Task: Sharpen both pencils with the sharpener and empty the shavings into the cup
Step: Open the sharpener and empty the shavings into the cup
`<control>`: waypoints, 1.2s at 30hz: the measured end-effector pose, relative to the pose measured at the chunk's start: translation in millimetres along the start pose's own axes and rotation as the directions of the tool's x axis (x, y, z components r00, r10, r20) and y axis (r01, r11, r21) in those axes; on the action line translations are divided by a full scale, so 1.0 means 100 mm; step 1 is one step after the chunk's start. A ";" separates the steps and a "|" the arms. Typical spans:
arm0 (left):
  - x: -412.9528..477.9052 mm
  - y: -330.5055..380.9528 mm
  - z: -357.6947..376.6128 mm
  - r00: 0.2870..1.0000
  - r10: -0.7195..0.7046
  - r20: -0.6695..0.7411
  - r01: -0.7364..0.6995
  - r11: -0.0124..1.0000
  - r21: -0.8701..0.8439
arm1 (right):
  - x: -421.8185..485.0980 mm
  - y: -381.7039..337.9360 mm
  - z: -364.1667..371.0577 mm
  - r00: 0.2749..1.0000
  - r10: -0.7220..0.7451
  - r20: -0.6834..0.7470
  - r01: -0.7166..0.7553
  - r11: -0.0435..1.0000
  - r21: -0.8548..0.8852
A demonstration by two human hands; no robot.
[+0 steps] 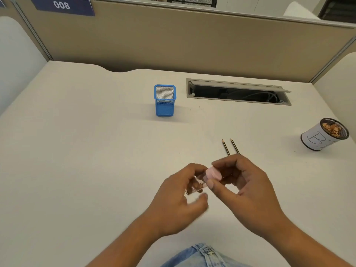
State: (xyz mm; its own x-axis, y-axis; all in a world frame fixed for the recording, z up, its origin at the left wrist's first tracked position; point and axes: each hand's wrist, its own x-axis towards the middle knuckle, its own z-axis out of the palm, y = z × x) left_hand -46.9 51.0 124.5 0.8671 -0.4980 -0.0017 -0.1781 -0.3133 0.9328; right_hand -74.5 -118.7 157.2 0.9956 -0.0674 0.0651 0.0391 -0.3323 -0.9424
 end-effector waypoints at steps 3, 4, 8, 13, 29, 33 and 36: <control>-0.06 0.08 0.05 1.000 -0.014 -0.001 0.014 0.984 0.175 | -0.04 -0.05 0.08 0.997 -0.040 0.064 0.048 0.991 -0.128; -0.08 0.11 0.09 0.999 -0.014 -0.042 0.022 0.980 0.196 | -0.06 -0.06 0.11 0.994 -0.081 0.072 0.095 0.970 -0.222; -0.07 0.16 0.21 0.986 -0.086 -0.140 0.117 0.966 0.229 | -0.09 -0.03 0.16 0.963 -0.266 0.036 0.225 0.729 -0.647; -0.02 0.32 0.24 0.997 -0.076 -0.033 0.083 0.952 0.295 | -0.16 -0.04 0.15 0.941 -0.337 -0.024 0.218 0.660 -0.719; 0.46 0.86 1.00 0.977 -0.162 0.137 0.092 0.905 0.415 | -0.03 0.18 -0.86 0.877 -0.465 0.121 0.432 0.650 -0.625; 0.63 0.94 1.28 0.964 -0.204 0.172 0.116 0.900 0.421 | 0.02 0.38 -1.18 0.871 -0.465 0.159 0.462 0.665 -0.587; 0.75 0.98 1.45 0.957 -0.227 0.179 0.132 0.895 0.426 | 0.06 0.50 -1.37 0.866 -0.470 0.169 0.473 0.661 -0.583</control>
State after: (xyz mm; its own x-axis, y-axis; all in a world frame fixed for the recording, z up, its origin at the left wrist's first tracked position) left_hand -66.6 -134.5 163.8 0.7873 -0.5504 -0.2779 -0.2429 -0.6911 0.6807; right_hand -78.4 -264.6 155.8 0.8583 0.2570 0.4442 0.4469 -0.7998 -0.4007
